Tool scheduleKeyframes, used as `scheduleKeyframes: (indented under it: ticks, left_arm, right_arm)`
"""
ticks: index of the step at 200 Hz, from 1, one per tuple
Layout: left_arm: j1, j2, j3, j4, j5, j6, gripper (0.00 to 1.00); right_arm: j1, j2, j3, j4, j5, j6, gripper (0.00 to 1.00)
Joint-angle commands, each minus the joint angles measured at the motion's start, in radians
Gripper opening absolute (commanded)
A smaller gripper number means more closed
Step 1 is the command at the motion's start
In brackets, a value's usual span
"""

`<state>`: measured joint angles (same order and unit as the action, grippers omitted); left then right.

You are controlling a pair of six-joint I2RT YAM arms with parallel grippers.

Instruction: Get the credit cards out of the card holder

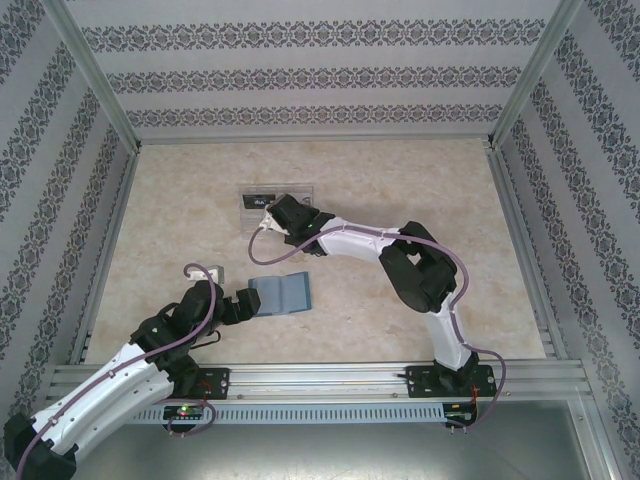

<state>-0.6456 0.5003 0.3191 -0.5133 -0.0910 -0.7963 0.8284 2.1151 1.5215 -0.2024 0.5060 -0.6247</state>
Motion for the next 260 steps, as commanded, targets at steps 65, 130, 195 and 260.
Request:
scheduleKeyframes:
  ticks: [65, 130, 195, 260]
  left_arm:
    - [0.011, 0.003, 0.002, -0.009, -0.016, -0.002, 1.0]
    - [0.01, 0.051, 0.02, 0.021, 0.003, -0.003, 1.0]
    - [0.01, 0.089, 0.032, 0.097, 0.085, 0.0, 0.95]
    - [0.011, 0.245, 0.047, 0.226, 0.131, -0.042, 0.83]
  right_arm:
    - [-0.013, -0.084, -0.054, 0.063, 0.008, 0.104, 0.45]
    - [-0.014, -0.234, -0.199, 0.089, -0.054, 0.217, 0.45]
    - [-0.011, -0.44, -0.34, 0.001, -0.22, 0.693, 0.37]
    - [0.059, -0.59, -0.622, 0.078, -0.431, 0.996, 0.0]
